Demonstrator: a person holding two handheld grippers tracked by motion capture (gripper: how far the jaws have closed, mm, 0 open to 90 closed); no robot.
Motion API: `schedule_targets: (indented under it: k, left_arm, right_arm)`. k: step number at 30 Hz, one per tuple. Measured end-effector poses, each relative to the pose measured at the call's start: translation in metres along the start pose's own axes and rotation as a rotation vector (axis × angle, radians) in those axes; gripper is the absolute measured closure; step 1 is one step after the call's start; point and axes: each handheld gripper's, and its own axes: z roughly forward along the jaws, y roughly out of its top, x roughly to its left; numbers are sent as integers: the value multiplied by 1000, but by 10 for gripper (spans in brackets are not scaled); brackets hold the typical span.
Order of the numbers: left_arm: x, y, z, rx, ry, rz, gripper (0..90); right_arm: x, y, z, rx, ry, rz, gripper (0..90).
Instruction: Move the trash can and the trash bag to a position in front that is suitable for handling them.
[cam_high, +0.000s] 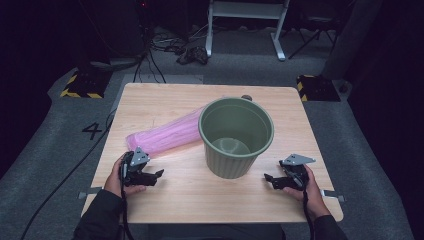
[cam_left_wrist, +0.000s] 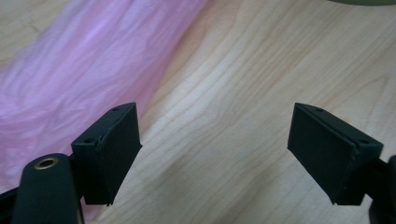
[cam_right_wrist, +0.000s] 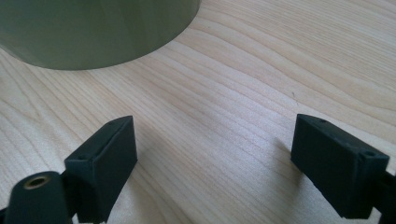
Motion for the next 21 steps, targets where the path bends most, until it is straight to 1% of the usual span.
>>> schedule_targets:
  k: [1, 2, 3, 5, 6, 8, 10, 12, 15, 16, 17, 18, 19, 21]
  left_arm:
    - [1, 0, 0, -6, 6, -5, 165]
    - [2, 0, -1, -5, 18, 4, 166]
    - [2, -1, -1, -6, 21, 0, 164]
    - [4, -2, -2, -5, 35, 6, 165]
    - [4, -2, -2, -8, 42, -1, 165]
    - [7, -3, -3, -8, 55, 2, 165]
    - [10, -5, -4, -12, 68, -6, 167]
    - [13, -6, -5, -20, 82, -20, 168]
    - [17, -7, -3, -18, 106, -47, 179]
    - [19, -7, -1, -15, 104, -62, 192]
    - [22, -6, -1, -18, 90, -86, 189]
    - [24, -6, -2, -23, 85, -96, 188]
    - [26, -5, -2, -37, 86, -110, 190]
    - [29, -3, -4, -51, 94, -116, 189]
  right_arm:
    - [0, 0, 0, 0, 0, 0, 142]
    - [0, 0, 0, 0, 0, 0, 142]
    - [0, 0, 0, 0, 0, 0, 142]
    - [0, 0, 0, 0, 0, 0, 142]
    - [0, 0, 0, 0, 0, 0, 142]
    - [0, 0, 0, 0, 0, 0, 142]
    - [0, 0, 0, 0, 0, 0, 142]
    - [0, 0, 0, 0, 0, 0, 142]
    - [0, 0, 0, 0, 0, 0, 142]
    - [0, 0, 0, 0, 0, 0, 142]
    - [0, 0, 0, 0, 0, 0, 142]
    - [0, 0, 0, 0, 0, 0, 142]
    - [0, 0, 0, 0, 0, 0, 142]
    - [0, 0, 0, 0, 0, 0, 142]
